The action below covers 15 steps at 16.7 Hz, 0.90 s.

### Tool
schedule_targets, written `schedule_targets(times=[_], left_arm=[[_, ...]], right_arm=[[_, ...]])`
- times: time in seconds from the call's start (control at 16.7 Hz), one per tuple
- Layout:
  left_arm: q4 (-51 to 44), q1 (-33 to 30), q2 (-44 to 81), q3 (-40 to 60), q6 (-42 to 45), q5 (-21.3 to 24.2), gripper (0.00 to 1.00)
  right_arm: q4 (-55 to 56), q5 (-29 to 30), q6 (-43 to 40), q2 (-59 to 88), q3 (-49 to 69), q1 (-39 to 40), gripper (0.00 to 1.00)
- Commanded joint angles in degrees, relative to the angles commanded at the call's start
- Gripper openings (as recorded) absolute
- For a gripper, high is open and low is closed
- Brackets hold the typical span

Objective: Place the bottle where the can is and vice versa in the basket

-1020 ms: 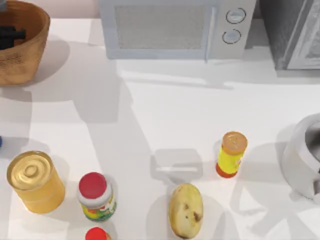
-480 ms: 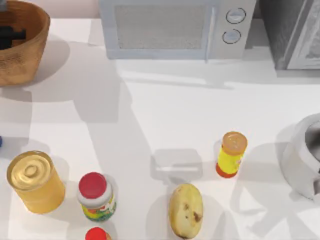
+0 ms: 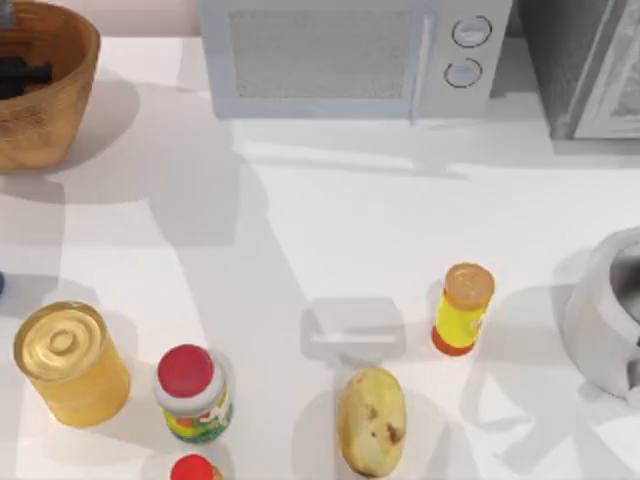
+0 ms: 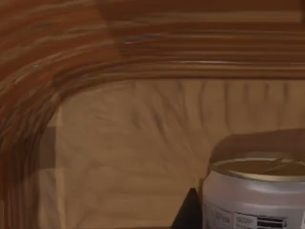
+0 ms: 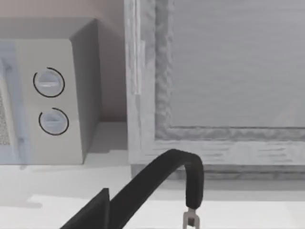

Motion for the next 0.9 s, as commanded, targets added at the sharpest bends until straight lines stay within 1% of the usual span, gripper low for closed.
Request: schedule_targets(times=[0.24, 0.48, 0.72, 0.9], left_arm=[[1.61, -0.74, -8.19, -11.55, -0.98, -0.38, 0.00], [7.90, -1.89, -22.64, -28.80, -2.10, -1.10, 0.00], [18.36, -3.10, -42.26, -43.03, -3.28, -1.99, 0.00], [26.70, -3.88, -62.03, -53.85, -3.97, -2.66, 0.00]], right_arm=[[0.00, 0.00, 0.00, 0.00, 0.00, 0.00, 1.00], [0.00, 0.00, 0.00, 0.00, 0.00, 0.00, 1.00], [0.00, 0.00, 0.00, 0.00, 0.00, 0.00, 1.00], [0.00, 0.00, 0.00, 0.00, 0.00, 0.00, 1.00]])
